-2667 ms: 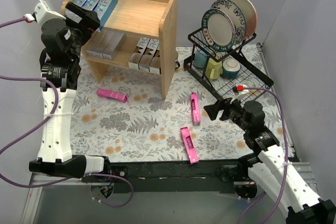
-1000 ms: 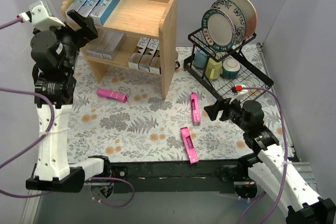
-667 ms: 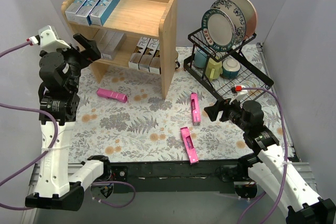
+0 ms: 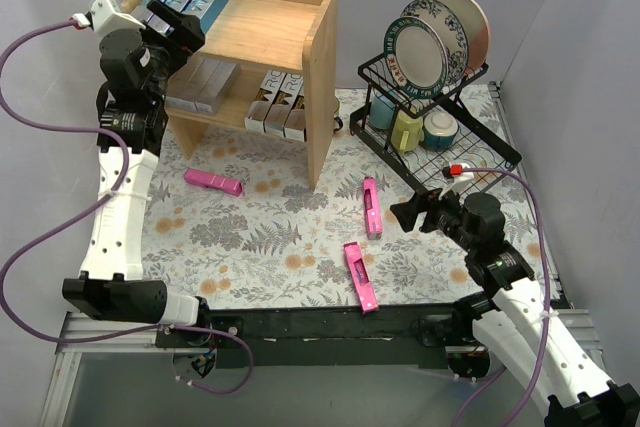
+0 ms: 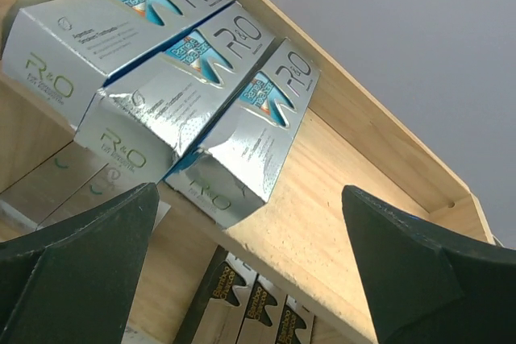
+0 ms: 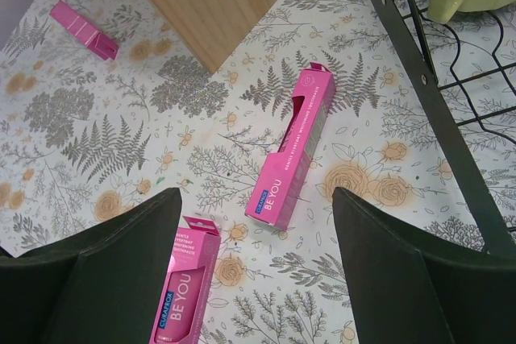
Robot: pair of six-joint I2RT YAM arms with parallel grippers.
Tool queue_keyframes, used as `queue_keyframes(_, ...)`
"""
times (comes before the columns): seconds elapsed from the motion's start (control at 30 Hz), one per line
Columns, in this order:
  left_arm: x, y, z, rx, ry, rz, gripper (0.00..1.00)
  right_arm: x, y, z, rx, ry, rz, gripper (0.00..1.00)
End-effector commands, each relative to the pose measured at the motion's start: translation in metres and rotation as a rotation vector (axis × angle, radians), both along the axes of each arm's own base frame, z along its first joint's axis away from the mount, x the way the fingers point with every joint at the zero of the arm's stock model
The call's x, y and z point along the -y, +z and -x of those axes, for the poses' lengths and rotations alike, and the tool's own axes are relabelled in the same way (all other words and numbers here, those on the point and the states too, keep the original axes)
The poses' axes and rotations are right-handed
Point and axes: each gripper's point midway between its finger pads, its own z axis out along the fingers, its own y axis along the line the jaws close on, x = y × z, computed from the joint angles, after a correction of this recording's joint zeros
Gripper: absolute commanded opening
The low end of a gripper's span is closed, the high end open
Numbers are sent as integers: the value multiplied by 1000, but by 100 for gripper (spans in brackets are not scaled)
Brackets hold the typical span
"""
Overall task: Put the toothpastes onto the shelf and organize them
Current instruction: Adjust the toothpaste on the shelf.
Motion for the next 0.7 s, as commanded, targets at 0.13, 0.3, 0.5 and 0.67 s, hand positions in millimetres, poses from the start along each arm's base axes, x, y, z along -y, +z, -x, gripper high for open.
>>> queue_keyframes(0.13,0,35,-8,68,-5,23,98,5,24,-6,73,-27,-1,84)
queue_keyframes(0.3,2,28,-16,52,-10,20,98,6,23,-6,70,-31,4,84)
queue_keyframes(0.5,4,39,-13,85,-30,-2,97,5,23,-6,72,-28,3,84)
queue_keyframes(0.67,3,56,-4,114,-26,-25,98,5,25,-6,77,-26,2,84)
